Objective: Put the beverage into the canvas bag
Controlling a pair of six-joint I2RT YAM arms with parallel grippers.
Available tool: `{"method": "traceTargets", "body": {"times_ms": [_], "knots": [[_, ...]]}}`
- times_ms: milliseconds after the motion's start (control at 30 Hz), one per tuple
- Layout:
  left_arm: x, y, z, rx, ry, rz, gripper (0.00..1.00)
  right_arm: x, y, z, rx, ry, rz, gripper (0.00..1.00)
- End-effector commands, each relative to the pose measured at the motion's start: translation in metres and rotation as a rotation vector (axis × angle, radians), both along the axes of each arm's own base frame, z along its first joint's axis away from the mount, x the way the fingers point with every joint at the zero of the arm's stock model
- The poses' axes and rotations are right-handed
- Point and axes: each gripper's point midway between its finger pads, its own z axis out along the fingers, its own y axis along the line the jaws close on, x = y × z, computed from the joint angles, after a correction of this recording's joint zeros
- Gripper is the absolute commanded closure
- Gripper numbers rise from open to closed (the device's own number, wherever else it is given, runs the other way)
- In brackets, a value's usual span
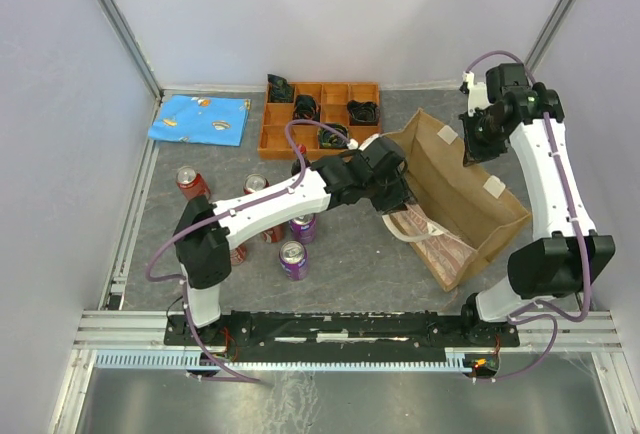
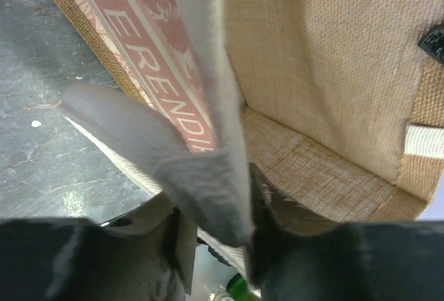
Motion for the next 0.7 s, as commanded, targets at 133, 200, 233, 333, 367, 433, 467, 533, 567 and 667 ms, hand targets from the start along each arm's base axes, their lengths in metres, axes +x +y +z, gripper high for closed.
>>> {"method": "traceTargets", "body": {"times_ms": [133,200,233,333,367,433,467,533,567,667], "knots": [[0.013,0.039,0.05,0.01,-0.149,-0.039,0.97,-0.017,-0.001,0.039,0.014,-0.101,-0.036,1.0],[0.014,0.049,0.056,0.022,-0.198,-0.078,0.97,-0.022,-0.005,0.042,-0.003,-0.113,-0.055,1.0],[0.017,0.054,0.058,0.033,-0.225,-0.098,0.97,-0.025,-0.007,0.044,-0.009,-0.116,-0.063,1.0],[0.024,0.069,0.06,0.07,-0.272,-0.163,0.97,-0.035,-0.009,0.045,-0.019,-0.121,-0.082,1.0],[0.024,0.075,0.057,0.092,-0.277,-0.19,0.97,-0.038,-0.01,0.044,-0.017,-0.115,-0.087,1.0],[0.024,0.085,0.053,0.126,-0.284,-0.239,0.97,-0.045,-0.009,0.041,-0.014,-0.099,-0.093,1.0],[0.023,0.091,0.05,0.142,-0.288,-0.27,0.97,-0.048,-0.009,0.039,-0.013,-0.089,-0.096,1.0],[0.019,0.099,0.045,0.166,-0.28,-0.321,0.97,-0.054,-0.011,0.037,-0.02,-0.078,-0.102,1.0],[0.018,0.104,0.042,0.178,-0.276,-0.339,0.97,-0.057,-0.012,0.036,-0.026,-0.075,-0.106,1.0],[0.012,0.118,0.033,0.22,-0.268,-0.391,0.97,-0.066,-0.015,0.033,-0.043,-0.057,-0.117,1.0]]}}
